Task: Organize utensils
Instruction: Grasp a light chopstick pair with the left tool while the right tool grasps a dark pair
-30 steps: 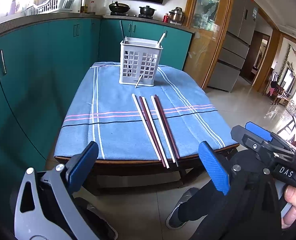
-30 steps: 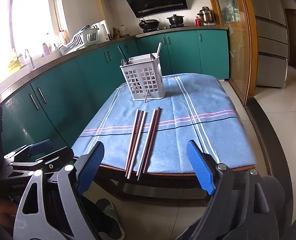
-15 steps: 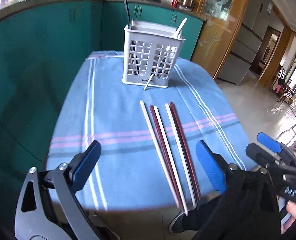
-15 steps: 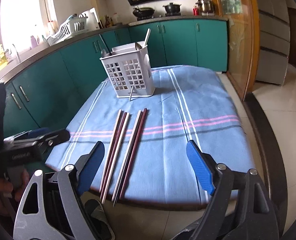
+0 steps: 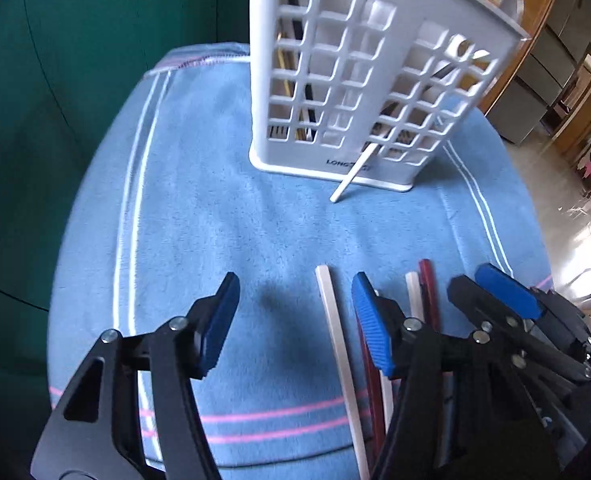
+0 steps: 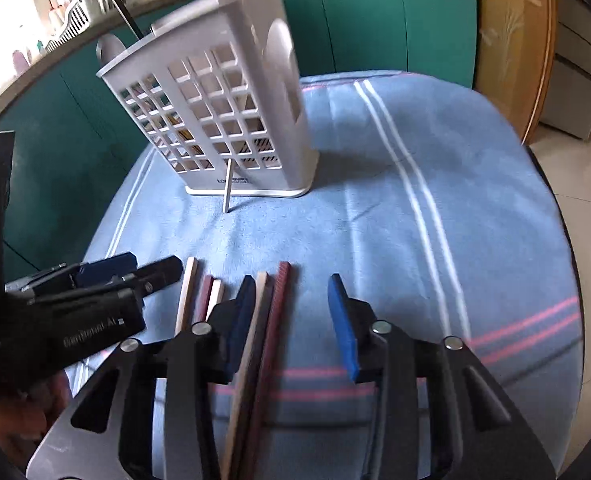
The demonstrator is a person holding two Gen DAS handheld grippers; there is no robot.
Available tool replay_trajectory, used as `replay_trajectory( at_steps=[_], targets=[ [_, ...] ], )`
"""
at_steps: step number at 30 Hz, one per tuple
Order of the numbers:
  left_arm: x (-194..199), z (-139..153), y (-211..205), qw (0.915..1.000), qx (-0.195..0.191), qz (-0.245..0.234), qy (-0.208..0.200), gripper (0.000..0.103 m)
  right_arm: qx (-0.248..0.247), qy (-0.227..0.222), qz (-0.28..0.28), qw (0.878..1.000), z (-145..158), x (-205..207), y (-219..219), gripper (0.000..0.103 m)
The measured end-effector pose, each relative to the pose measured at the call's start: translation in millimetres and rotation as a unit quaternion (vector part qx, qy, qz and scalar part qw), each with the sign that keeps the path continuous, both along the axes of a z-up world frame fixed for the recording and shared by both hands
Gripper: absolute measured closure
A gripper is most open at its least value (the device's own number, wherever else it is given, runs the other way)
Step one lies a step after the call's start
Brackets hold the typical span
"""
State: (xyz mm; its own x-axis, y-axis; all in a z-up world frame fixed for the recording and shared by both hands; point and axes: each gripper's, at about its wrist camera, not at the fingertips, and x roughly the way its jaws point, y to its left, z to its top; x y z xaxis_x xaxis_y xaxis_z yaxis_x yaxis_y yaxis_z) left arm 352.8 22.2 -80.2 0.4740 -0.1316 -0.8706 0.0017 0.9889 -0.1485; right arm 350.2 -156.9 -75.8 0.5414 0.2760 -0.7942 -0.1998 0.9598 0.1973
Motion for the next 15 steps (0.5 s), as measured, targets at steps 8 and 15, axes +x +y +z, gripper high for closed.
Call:
replay_trajectory(
  at_steps=[8, 15],
  targets=[
    [11.1, -12.1, -5.9, 0.9998, 0.021, -0.001, -0.006, 0.045, -0.043, 0.016, -0.001, 0.999, -19.3, 19.6, 15.4, 0.077],
    [1.5, -12.3, -9.4, 0.9984, 0.05, -0.009, -0.022, 0.052, -0.105, -0.004, 0.019, 0.994, -22.2, 16.0, 33.9, 0.081]
  ],
)
